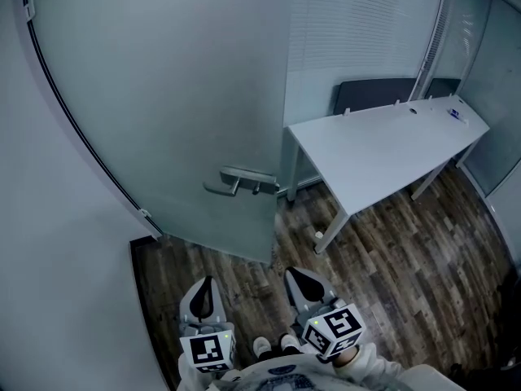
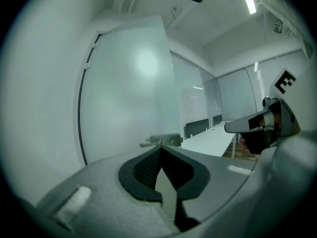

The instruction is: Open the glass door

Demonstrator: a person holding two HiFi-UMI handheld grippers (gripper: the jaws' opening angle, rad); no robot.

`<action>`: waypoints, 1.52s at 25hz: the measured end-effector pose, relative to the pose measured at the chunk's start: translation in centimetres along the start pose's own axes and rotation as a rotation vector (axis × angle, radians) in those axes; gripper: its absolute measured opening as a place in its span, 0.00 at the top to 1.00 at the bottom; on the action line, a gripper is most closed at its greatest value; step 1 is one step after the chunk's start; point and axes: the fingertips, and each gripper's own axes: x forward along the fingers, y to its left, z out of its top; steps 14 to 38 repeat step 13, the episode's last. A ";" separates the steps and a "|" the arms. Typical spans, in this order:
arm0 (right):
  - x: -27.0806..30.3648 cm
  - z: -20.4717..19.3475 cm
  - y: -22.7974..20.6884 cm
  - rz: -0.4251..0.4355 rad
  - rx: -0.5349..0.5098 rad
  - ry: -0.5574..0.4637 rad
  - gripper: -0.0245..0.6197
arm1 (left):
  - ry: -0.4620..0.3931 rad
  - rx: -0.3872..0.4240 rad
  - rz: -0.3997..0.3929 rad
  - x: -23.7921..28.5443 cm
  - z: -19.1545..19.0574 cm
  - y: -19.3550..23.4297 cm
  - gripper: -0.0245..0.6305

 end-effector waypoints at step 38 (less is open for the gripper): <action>-1.0 0.8 -1.7 0.010 -0.001 -0.010 0.96 | 0.005 0.000 -0.010 0.8 1.1 -2.4 0.96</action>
